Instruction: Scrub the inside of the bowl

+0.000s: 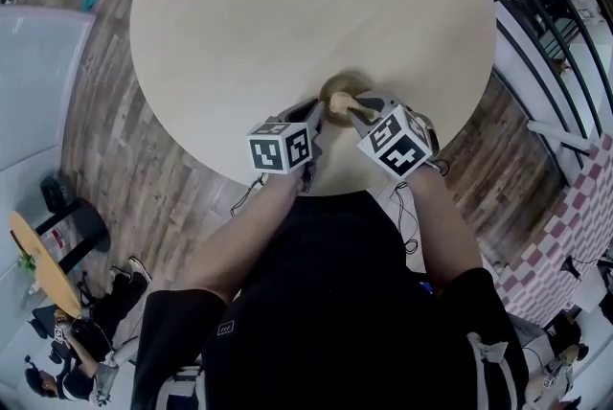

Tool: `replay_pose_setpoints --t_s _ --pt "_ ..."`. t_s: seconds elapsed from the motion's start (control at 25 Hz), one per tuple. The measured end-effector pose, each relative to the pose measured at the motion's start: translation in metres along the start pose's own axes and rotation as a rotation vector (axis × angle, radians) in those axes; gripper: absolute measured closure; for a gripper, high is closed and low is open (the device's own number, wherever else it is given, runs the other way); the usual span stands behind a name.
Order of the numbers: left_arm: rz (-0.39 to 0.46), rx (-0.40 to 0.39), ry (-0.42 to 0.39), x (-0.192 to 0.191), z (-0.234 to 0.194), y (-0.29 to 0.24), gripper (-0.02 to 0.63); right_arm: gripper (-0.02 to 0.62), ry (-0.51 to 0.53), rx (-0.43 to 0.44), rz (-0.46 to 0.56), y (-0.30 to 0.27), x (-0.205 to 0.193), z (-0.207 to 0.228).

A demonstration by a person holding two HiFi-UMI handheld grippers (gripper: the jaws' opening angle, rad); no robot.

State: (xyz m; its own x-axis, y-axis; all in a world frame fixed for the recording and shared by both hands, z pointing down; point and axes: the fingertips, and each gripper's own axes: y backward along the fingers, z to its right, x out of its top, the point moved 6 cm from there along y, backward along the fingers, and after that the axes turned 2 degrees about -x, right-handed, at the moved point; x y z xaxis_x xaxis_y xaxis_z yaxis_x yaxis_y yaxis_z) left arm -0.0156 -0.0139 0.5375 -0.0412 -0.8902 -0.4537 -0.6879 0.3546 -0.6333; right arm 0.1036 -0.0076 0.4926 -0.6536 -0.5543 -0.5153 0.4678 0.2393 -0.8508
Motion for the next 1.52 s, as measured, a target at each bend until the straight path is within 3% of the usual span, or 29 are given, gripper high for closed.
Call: replay_pose_setpoints --t_s 0.16,0.32,0.56,0.72,0.84,0.96,1.16,1.28,1.4,1.52 --pt "0.000 0.025 -0.064 0.000 0.003 -0.004 0.588 0.518 0.114 0.028 -0.134 -0.031 -0.008 -0.011" --pt "0.017 0.018 -0.101 -0.001 0.007 -0.004 0.584 0.520 0.134 -0.037 -0.134 -0.048 -0.009 -0.004" --pt "-0.018 0.080 -0.335 -0.005 0.015 0.001 0.549 0.520 0.062 -0.107 -0.048 -0.049 -0.002 0.014" --pt "0.020 0.136 -0.533 0.025 0.019 0.016 0.535 0.518 0.069 -0.102 -0.020 -0.046 0.002 0.012" --pt "0.020 0.066 -0.665 0.058 0.023 0.012 0.531 0.518 0.090 -0.114 0.003 -0.036 0.003 0.010" --pt "-0.095 -0.089 -0.794 0.078 0.033 -0.005 0.531 0.520 0.128 -0.109 0.016 -0.026 0.004 0.004" --pt "-0.319 -0.190 -1.094 0.079 0.046 -0.039 0.531 0.518 0.188 -0.092 0.012 -0.018 0.001 -0.004" --pt "-0.409 -0.249 -1.172 0.071 0.048 -0.053 0.531 0.518 0.193 -0.084 0.005 -0.018 -0.001 -0.007" --pt "-0.483 -0.239 -1.218 0.068 0.041 -0.067 0.531 0.518 0.215 -0.070 -0.006 -0.020 0.000 -0.010" --pt "-0.552 -0.243 -1.220 0.067 0.037 -0.075 0.571 0.518 0.258 -0.052 -0.023 -0.023 0.000 -0.016"
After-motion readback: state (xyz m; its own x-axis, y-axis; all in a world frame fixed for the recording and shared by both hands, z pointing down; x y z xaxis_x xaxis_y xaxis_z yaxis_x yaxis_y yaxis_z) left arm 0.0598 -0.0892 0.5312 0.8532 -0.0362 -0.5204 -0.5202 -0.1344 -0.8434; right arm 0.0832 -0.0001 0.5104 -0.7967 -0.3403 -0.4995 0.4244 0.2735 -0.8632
